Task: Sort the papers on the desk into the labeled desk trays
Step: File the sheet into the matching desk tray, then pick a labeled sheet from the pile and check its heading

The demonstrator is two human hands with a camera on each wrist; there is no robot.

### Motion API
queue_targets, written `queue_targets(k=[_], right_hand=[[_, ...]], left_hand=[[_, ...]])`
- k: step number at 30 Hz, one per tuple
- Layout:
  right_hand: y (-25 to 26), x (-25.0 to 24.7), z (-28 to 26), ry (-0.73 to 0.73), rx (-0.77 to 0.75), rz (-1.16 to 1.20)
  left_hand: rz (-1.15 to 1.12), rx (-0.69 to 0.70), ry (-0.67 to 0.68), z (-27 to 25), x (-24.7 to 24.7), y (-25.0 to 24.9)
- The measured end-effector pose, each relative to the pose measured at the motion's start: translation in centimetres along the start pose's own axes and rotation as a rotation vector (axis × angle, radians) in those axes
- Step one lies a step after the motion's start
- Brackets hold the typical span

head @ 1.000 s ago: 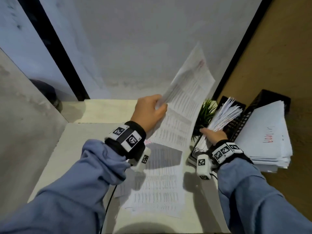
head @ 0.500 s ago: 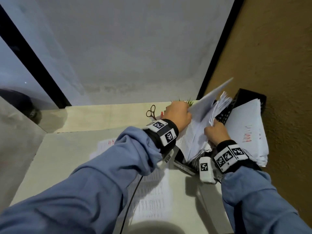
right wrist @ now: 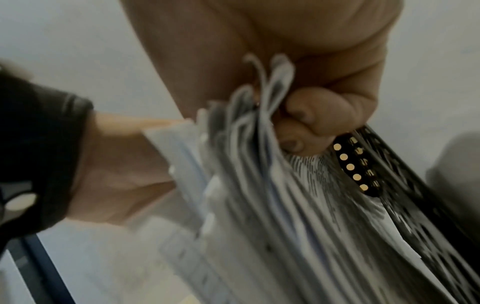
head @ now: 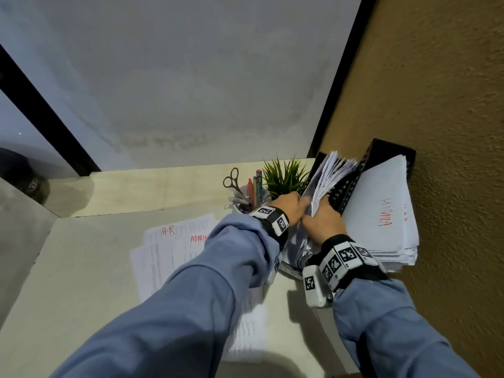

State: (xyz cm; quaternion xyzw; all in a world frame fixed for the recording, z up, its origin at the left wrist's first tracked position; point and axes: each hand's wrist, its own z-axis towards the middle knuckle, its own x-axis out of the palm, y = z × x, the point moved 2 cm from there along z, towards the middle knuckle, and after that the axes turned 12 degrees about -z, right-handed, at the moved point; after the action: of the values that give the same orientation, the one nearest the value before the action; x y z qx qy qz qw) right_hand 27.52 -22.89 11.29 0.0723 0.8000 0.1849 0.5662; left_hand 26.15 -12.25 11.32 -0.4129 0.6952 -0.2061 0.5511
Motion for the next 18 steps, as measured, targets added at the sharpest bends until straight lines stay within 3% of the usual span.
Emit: queue_targets(k=[3, 5, 6, 8, 11, 14, 16, 18], right_hand=[[0.0, -0.9, -0.7, -0.084, -0.057, 0.019], [0.4, -1.8, -2.2, -0.212, -0.18, 0.151], [0.5, -1.8, -3.2, -0.248, -0.273, 0.253], [0.5, -0.4, -5.3, -0.172, -0.431, 0.402], [-0.4, 5.0, -7.9, 0.116, -0.479, 0.426], [-1.7, 11.2, -9.4, 0.31, -0.351, 0.292], [-2.8, 14.5, -9.2, 0.338, -0.224, 0.196], [-3.2, 16.4, -8.8, 0.314, -0.124, 0.145]], left_hand=[[-0.328, 0.058, -0.201, -1.6, -1.0, 0.9], [-0.593, 0.053, -0.345, -3.4, -2.0, 3.0], [-0.681, 0.022, -0.421, -4.3, -2.5, 4.8], [-0.742, -0.106, -0.558, -6.3, -2.8, 10.0], [-0.52, -0.435, -0.639, -9.4, -2.5, 18.5], [-0.252, -0.757, -0.528, -12.9, -1.2, 24.3], [-0.205, -0.86, -0.491, -15.0, -0.3, 26.4], [-0.231, -0.875, -0.546, -16.1, 0.3, 27.6]])
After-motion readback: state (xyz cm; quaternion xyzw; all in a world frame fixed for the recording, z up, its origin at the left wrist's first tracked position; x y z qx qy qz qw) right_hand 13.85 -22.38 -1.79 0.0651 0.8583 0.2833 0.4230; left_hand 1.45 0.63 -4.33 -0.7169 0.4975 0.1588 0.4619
